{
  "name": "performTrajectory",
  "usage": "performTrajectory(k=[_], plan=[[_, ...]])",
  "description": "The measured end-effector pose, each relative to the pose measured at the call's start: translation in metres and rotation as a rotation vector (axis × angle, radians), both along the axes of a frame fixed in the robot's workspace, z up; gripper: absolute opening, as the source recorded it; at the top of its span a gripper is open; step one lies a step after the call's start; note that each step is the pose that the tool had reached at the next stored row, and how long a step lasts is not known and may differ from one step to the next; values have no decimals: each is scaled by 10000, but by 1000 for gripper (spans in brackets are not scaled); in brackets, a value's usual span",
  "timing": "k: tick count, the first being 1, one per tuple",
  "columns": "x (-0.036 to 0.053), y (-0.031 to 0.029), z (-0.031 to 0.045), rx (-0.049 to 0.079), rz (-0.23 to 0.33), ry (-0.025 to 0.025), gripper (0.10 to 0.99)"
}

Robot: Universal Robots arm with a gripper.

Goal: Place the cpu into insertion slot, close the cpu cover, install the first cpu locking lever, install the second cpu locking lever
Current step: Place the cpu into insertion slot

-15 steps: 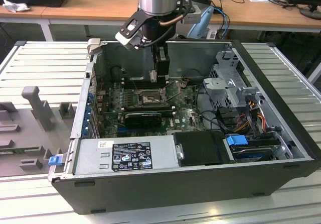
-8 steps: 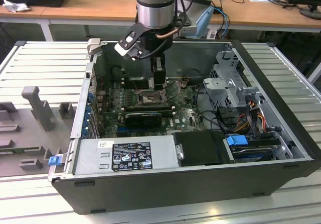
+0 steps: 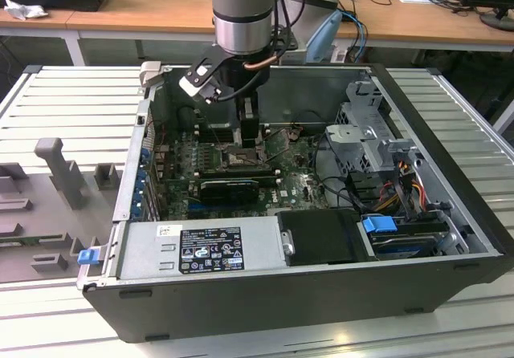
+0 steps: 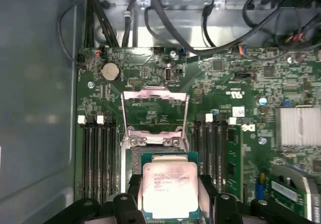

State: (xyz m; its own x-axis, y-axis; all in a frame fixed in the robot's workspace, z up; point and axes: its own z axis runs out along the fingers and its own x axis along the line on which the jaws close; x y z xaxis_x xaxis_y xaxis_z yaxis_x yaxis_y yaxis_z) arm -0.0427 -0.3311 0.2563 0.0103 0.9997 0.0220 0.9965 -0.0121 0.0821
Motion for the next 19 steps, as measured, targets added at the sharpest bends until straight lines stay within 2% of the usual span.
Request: performTrajectory(k=[7,13,16,19], plan=[[-47,50,-219,-2,-1,1,533],[-70,56,-318,2,-204,2,533],[-71,69,-418,3,-264,1,533],[-70,85,-448,3,-200,1,533]])
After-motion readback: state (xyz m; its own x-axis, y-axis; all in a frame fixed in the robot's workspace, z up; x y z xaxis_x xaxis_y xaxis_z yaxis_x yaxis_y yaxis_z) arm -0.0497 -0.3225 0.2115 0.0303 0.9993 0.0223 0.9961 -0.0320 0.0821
